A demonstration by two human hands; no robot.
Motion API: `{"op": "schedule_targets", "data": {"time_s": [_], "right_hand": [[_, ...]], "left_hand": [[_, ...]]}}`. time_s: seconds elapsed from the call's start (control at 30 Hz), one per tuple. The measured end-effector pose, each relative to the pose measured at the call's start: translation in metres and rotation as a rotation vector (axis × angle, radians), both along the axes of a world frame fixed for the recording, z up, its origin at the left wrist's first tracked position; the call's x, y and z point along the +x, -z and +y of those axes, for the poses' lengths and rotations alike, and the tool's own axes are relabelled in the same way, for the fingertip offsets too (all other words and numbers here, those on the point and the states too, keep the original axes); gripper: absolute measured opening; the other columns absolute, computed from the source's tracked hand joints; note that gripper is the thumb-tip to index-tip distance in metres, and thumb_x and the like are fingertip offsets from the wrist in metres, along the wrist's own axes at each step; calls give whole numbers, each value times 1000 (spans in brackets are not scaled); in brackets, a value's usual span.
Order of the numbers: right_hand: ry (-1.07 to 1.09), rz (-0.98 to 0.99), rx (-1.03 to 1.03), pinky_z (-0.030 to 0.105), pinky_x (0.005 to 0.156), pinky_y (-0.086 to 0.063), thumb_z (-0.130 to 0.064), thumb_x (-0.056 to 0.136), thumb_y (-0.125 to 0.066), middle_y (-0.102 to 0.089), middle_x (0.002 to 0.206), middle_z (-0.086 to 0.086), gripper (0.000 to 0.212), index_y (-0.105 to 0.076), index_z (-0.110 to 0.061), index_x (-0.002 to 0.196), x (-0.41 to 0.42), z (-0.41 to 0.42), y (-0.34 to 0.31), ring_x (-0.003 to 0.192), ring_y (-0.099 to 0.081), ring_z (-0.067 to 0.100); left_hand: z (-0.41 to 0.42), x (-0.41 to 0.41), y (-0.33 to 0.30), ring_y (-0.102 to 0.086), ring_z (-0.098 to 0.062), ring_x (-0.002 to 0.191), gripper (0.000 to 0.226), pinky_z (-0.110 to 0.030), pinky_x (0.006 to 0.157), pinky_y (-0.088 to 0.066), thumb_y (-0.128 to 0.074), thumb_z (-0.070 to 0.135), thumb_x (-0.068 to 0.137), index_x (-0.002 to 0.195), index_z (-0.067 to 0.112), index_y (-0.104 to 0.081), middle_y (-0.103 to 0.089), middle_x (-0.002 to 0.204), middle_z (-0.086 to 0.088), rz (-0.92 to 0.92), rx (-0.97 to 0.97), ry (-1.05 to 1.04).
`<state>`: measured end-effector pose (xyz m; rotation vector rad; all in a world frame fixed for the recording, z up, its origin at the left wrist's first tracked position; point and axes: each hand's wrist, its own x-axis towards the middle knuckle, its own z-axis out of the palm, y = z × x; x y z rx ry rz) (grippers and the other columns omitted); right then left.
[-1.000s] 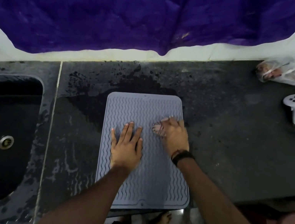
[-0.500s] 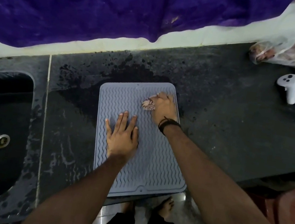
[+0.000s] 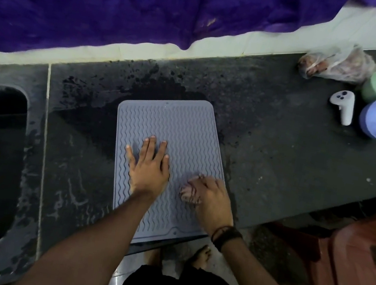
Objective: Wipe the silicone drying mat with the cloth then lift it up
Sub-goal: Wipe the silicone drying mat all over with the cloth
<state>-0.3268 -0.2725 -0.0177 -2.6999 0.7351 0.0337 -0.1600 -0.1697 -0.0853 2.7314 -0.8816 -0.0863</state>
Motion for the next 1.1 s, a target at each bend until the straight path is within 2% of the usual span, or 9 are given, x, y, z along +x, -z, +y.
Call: {"op": "schedule_targets", "data": {"time_s": [0.1, 0.23, 0.4, 0.53, 0.67, 0.8, 0.9, 1.0, 1.1], "right_hand": [[81, -64, -39, 38, 92, -48, -1, 68, -70, -59, 123, 8, 57, -62, -16, 122, 35, -19, 0, 103, -51, 31], [66, 76, -36, 44, 99, -43, -4, 78, -63, -51, 133, 10, 52, -57, -13, 129, 54, -24, 5, 114, -45, 35], [58, 112, -62, 42, 97, -47, -11, 85, -57, -46, 140, 6, 50, -51, -18, 134, -16, 16, 3, 109, -47, 31], [87, 169, -39, 41, 89, -50, -8, 75, -52, -48, 133, 4, 54, -56, -20, 127, -63, 48, -8, 104, -46, 29], [143, 136, -38, 39, 85, -50, -9, 80, -57, -51, 126, -1, 49, -56, -26, 126, -62, 47, -15, 103, -47, 25], [197, 31, -91, 41, 93, -47, -10, 81, -63, -50, 131, 5, 51, -55, -21, 130, -10, 19, -15, 110, -46, 29], [144, 120, -54, 42, 102, -41, -14, 86, -58, -44, 136, 6, 48, -52, -19, 134, 18, 12, -8, 121, -41, 30], [110, 173, -61, 42, 109, -37, -15, 91, -53, -34, 146, 7, 49, -43, -19, 139, -4, 21, -3, 127, -36, 30], [58, 173, -44, 40, 104, -41, -11, 89, -52, -34, 145, 5, 53, -40, -21, 140, -52, 40, -6, 119, -39, 28]], "left_hand": [[1, -1, -1, -15, -19, 156, 52, -57, 121, 16, -25, 44, 107, 156, 28, -37, -28, 166, -3, 15, -2, 0], [0, -1, -3, -13, -18, 156, 52, -56, 119, 20, -27, 43, 108, 157, 30, -36, -25, 167, -2, 37, -3, -13], [-1, -2, -2, -13, -19, 156, 52, -56, 118, 20, -26, 43, 108, 157, 29, -36, -26, 167, -2, 37, -13, -11], [1, -1, 1, -19, -20, 155, 53, -56, 118, 21, -22, 44, 107, 155, 28, -39, -32, 164, -4, 11, -23, -7], [0, -1, 3, -18, -20, 155, 56, -56, 118, 23, -17, 46, 106, 155, 29, -38, -32, 164, -3, 7, -3, 0], [1, 0, 6, -19, -19, 155, 56, -56, 118, 22, -17, 47, 106, 155, 30, -38, -32, 164, -2, -2, 5, -7], [0, -2, 2, -18, -19, 155, 54, -57, 118, 20, -19, 46, 106, 155, 30, -38, -32, 164, -2, 1, 9, -16], [0, -3, -1, -19, -20, 155, 52, -56, 117, 21, -24, 43, 107, 154, 29, -40, -33, 164, -3, 1, 3, -20], [-1, -3, -3, -17, -21, 155, 52, -55, 116, 24, -24, 43, 107, 155, 29, -38, -31, 164, -4, 14, 14, -21]]}}
